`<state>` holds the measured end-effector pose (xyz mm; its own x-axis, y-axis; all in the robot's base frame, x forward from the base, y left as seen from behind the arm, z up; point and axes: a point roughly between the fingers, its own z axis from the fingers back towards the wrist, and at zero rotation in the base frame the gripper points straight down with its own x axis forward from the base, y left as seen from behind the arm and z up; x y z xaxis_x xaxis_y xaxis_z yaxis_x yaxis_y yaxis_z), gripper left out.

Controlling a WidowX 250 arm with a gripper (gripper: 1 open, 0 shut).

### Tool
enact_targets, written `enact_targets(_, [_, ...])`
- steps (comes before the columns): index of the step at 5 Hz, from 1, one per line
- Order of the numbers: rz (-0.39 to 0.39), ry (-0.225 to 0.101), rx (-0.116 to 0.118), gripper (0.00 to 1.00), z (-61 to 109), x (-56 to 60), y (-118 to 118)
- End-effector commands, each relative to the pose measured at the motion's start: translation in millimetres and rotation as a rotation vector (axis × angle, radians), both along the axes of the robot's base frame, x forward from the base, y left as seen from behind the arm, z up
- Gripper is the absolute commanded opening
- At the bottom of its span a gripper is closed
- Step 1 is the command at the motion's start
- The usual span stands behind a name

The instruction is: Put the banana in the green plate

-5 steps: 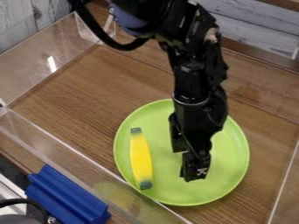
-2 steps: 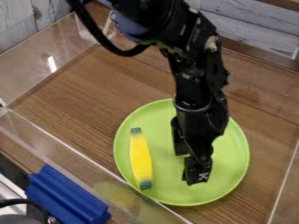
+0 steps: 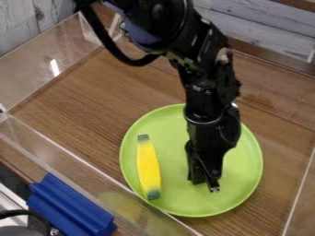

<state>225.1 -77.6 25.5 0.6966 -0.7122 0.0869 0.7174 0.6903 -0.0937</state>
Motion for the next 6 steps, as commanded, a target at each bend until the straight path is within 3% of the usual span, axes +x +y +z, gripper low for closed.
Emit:
enact_targets(1, [0.010, -0.014, -0.012, 1.00, 5.4, 2.5, -2.6])
enact_targets(3, [0.036, -0.006, -0.014, 1.00, 10.0, 2.1, 0.1])
enact_targets(4, [0.040, -0.004, -0.015, 0.00, 7.5, 2.1, -0.3])
enact_targets(5, [0.049, -0.001, -0.014, 1.00, 10.7, 2.2, 1.3])
enact_targets(6, [0.064, 0.003, -0.015, 1.00, 13.6, 2.3, 3.2])
